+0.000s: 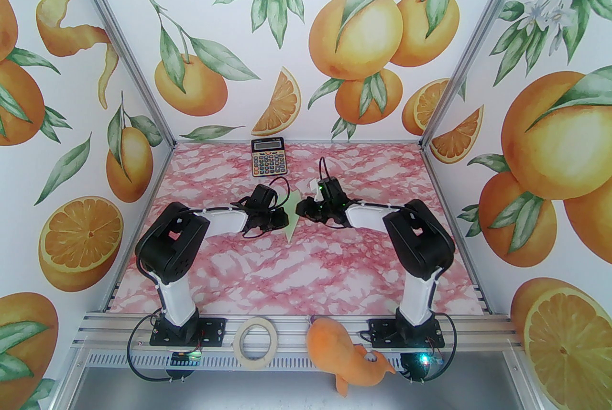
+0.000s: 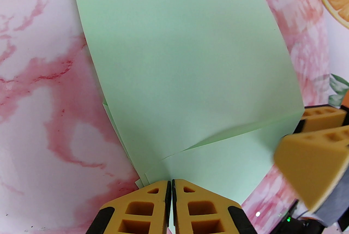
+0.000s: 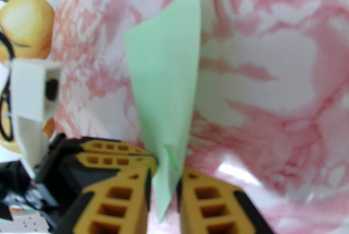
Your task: Fold a paper plane with a square sheet of paper (fold left side to right side)
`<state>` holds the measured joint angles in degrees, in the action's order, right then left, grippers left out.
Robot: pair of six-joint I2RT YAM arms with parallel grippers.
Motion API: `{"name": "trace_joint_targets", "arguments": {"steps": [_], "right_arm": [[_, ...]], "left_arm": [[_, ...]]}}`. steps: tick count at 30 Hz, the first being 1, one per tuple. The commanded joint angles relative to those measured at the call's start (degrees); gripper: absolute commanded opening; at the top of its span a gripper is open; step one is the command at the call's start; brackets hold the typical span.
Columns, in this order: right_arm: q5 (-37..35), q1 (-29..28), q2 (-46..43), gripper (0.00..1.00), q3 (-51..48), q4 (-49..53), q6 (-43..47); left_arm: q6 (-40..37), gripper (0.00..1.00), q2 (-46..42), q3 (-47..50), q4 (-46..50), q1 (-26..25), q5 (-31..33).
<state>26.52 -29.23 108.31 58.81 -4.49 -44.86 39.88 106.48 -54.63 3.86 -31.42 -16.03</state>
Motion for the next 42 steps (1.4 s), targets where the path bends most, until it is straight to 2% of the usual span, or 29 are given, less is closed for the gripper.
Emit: {"name": "trace_joint_targets", "arguments": {"steps": [1, 4, 8, 12, 33, 42], "right_arm": [[-1.08, 0.25, -1.92, 0.23, -0.4, 0.62, 1.27], [-0.71, 0.28, -1.23, 0.17, -0.05, 0.71, 1.27], [-0.08, -0.02, -0.26, 0.04, 0.56, 0.66, 1.18], [-0.21, -1.06, 0.11, 0.01, 1.68, 1.19, 1.18], [0.43, -4.68, 7.33, 0.0, 7.55, 0.1, -1.97], [0.0, -4.69, 8.7, 0.01, 8.2, 0.1, -2.93]], "left_arm": [[-1.35, 0.12, 3.2, 0.58, 5.17, -0.57, 0.74], [-1.37, 0.12, 3.2, 0.49, 5.19, -0.66, 0.7], [-1.47, 0.12, 3.23, 0.38, 5.11, -0.8, 0.55], [-1.68, 0.12, 3.3, 0.32, 5.19, -0.84, 0.39], [-2.61, 0.12, 2.56, 0.61, 4.13, -1.1, -0.72], [-2.93, 0.17, -2.74, 2.24, 2.42, -0.22, -0.85]]}}
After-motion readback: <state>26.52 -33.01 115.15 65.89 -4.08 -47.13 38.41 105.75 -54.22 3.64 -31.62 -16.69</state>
